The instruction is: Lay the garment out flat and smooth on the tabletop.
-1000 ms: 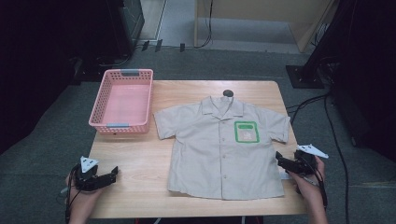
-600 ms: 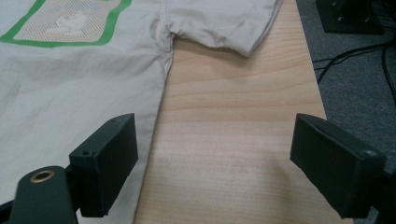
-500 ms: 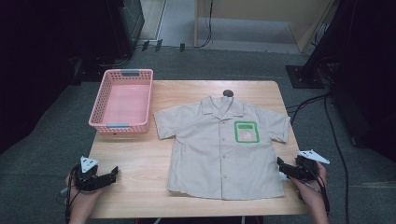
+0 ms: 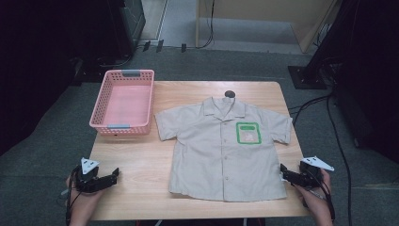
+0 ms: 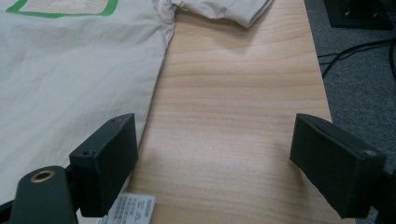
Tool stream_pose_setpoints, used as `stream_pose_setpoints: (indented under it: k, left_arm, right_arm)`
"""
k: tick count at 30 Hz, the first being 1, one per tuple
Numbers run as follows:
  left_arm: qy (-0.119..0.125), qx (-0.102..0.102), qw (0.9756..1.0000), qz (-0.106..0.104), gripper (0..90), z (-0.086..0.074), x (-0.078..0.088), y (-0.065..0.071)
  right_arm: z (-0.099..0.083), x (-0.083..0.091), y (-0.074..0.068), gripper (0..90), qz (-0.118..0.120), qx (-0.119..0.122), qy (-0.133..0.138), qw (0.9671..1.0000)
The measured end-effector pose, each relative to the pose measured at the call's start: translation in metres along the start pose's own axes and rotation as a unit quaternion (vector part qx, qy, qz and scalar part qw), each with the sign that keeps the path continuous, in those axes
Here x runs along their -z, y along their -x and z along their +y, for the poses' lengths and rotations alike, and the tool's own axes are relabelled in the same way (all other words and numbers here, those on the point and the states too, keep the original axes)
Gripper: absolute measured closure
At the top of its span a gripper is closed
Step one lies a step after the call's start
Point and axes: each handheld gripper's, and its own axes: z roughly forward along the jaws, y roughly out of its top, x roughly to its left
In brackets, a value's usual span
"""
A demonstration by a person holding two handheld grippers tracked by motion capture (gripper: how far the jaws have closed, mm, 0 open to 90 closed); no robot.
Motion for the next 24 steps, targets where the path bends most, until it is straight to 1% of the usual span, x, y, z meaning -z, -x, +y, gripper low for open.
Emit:
stream_pose_setpoints:
  k: [5,7,11,14,16,20,23,24]
  left_arm:
    - [0.000,0.000,1.0000,0.000,10.2,0.000,0.000,0.000]
    - [0.000,0.000,1.0000,0.000,10.2,0.000,0.000,0.000]
    - [0.000,0.000,1.0000,0.000,10.2,0.000,0.000,0.000]
    - [0.000,0.000,1.0000,0.000,10.2,0.000,0.000,0.000]
    - [0.000,0.000,1.0000,0.000,10.2,0.000,0.000,0.000]
    - [0.000,0.000,1.0000,0.000,10.2,0.000,0.000,0.000]
    - [0.000,0.000,1.0000,0.000,10.2,0.000,0.000,0.000]
    - [0.000,0.000,1.0000,0.000,10.2,0.000,0.000,0.000]
  right_arm:
    - [-0.006,0.002,0.004,15.3,0.000,0.000,0.001,1.0000]
    - [-0.007,0.004,0.005,15.3,0.004,-0.005,0.003,1.0000]
    - [-0.010,0.007,0.006,15.3,0.011,-0.006,0.004,0.9999]
    - [-0.012,0.010,0.009,15.5,0.017,-0.013,0.007,0.9997]
    - [-0.014,0.012,0.010,15.5,0.018,-0.012,0.005,0.9998]
    - [-0.016,0.014,0.008,15.5,0.013,0.002,0.001,0.9999]
    - [-0.018,0.014,0.004,15.6,0.001,0.028,-0.005,0.9996]
    - [-0.018,0.015,0.004,15.6,0.002,0.031,-0.005,0.9995]
